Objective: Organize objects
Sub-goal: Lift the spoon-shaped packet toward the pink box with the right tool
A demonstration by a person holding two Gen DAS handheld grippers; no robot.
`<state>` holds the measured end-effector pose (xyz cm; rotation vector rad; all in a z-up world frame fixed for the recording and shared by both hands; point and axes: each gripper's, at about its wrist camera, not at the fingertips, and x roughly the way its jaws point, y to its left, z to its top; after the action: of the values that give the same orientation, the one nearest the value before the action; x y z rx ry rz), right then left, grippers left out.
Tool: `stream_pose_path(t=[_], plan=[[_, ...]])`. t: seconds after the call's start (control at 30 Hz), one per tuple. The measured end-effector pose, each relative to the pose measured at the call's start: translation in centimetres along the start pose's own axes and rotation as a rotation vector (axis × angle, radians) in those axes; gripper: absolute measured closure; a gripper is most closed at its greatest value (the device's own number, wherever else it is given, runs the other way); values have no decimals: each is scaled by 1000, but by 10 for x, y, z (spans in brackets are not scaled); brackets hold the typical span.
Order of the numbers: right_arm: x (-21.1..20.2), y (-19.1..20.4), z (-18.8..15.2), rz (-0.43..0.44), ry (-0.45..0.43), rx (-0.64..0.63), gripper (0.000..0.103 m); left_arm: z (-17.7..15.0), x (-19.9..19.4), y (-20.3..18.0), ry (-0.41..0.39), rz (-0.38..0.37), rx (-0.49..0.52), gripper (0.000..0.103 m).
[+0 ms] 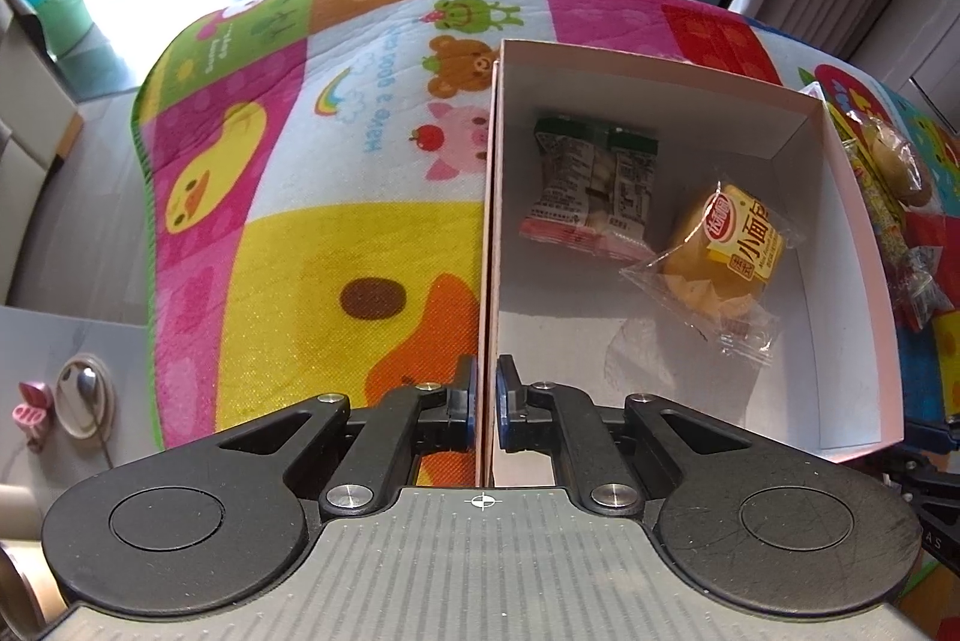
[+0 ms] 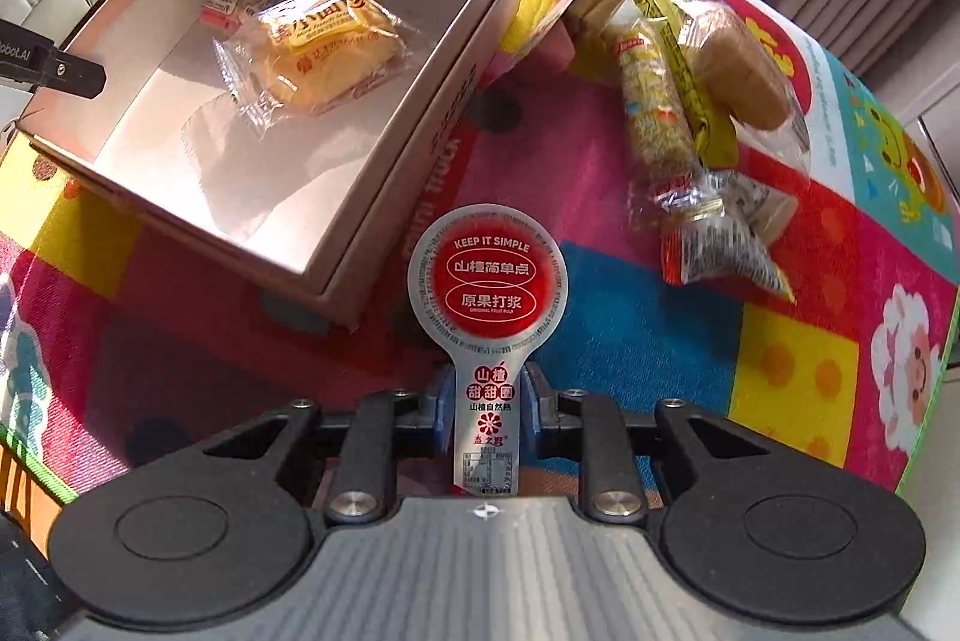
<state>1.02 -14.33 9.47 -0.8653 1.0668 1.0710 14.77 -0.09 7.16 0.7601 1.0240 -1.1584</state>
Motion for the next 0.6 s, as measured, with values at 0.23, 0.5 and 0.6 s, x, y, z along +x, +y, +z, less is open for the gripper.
stream_pose_path(t=[0.23, 0.5, 0.6], plan=[[-11, 19, -13, -79, -27, -8, 40, 0, 0, 2, -1, -28, 53, 95], [-2, 18, 7, -59, -62, -36, 56, 2, 0, 3, 6, -49, 107, 94], [-13, 18, -2, -27, -24, 39, 83, 2, -1, 3, 7, -54, 120, 94]])
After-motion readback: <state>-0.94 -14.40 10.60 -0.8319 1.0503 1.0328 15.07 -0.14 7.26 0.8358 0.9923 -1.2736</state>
